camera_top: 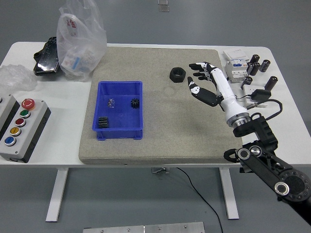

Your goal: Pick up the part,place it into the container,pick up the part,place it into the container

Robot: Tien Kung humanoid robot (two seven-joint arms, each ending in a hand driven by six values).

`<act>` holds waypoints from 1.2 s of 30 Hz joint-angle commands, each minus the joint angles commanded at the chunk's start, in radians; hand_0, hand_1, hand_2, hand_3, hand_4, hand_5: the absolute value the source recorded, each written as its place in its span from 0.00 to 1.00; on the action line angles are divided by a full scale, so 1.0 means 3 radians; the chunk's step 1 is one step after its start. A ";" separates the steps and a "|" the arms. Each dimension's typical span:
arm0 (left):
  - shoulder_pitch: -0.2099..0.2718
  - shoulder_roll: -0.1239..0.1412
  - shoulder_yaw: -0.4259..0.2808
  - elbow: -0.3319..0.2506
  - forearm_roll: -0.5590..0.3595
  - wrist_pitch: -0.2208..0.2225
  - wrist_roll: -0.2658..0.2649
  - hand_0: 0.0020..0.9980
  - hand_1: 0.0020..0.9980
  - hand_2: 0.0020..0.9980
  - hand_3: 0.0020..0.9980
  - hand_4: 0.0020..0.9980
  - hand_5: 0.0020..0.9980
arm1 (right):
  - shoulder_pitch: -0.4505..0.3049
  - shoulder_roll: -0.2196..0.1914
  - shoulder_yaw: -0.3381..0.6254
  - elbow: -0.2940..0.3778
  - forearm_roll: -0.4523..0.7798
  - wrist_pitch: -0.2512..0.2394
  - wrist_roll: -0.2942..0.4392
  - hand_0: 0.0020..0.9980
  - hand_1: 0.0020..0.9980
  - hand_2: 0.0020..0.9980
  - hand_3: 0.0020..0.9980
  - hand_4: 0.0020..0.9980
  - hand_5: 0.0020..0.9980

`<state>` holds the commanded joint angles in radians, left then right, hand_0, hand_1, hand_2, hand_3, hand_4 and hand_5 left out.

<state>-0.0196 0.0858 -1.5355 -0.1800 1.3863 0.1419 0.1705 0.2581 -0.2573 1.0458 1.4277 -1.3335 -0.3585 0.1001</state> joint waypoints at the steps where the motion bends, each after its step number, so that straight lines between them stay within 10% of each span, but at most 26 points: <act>1: 0.0001 0.0000 0.0000 0.0000 0.0004 -0.0001 0.0000 0.64 0.57 0.56 0.62 0.73 0.34 | -0.0077 0.0007 0.0080 -0.0001 0.0120 0.0029 0.0091 0.77 0.72 0.74 0.69 0.68 0.35; 14: -0.0054 0.0085 0.0073 0.0000 -0.0005 -0.0018 -0.0039 0.64 0.57 0.56 0.62 0.72 0.34 | -0.0522 0.0069 0.0641 -0.0114 0.1557 0.0189 0.0950 0.76 0.70 0.73 0.69 0.71 0.38; 36: -0.0056 0.0197 0.0046 0.0000 0.0103 -0.0040 0.0021 0.64 0.55 0.55 0.62 0.72 0.34 | -0.0598 0.0087 0.0724 -0.0157 0.2153 0.0107 0.1126 0.70 0.65 0.70 0.68 0.72 0.38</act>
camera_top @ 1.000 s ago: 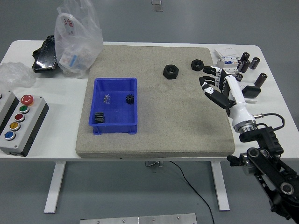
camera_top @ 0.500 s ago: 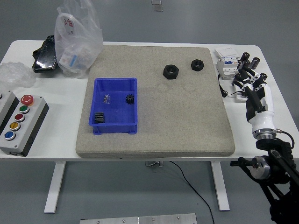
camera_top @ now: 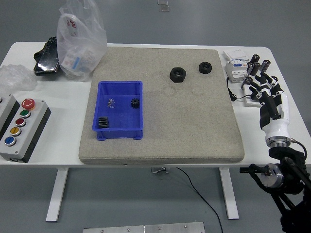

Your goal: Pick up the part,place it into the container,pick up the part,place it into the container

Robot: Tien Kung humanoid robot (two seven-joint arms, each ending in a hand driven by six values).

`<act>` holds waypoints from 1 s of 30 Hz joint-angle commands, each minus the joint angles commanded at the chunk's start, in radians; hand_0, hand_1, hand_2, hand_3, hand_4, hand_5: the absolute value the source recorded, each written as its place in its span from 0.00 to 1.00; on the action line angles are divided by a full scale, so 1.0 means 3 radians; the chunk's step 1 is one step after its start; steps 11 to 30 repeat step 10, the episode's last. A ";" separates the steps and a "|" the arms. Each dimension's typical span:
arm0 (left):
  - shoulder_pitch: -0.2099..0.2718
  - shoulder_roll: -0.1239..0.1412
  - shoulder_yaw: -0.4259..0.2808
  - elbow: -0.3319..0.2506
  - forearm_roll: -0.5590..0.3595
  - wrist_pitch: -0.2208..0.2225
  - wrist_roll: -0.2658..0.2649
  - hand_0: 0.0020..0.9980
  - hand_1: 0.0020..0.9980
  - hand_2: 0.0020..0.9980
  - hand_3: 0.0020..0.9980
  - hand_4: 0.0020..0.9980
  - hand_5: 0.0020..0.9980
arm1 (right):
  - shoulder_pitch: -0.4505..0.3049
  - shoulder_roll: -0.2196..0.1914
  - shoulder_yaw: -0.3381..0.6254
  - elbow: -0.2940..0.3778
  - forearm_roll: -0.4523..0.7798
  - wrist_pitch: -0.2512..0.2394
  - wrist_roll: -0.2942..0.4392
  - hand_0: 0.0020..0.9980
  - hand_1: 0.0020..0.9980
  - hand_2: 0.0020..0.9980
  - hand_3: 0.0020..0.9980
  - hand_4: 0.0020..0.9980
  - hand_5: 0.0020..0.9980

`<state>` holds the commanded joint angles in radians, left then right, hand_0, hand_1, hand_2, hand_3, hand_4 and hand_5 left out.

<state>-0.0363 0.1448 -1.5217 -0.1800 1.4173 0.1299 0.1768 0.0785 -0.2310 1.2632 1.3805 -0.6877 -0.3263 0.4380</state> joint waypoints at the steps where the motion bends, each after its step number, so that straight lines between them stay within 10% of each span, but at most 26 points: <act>1: 0.0001 0.0001 -0.0002 0.0000 0.0003 -0.0002 0.0003 0.64 0.55 0.55 0.62 0.72 0.34 | -0.0001 -0.0002 0.0004 0.0002 0.0000 0.0001 0.0001 0.70 0.65 0.70 0.68 0.72 0.38; 30: 0.0023 -0.0021 -0.0027 0.0000 -0.0020 -0.0005 0.0005 0.64 0.49 0.52 0.62 0.72 0.34 | -0.0021 -0.0012 0.0096 0.0042 -0.0020 0.0000 0.0006 0.70 0.65 0.70 0.68 0.72 0.38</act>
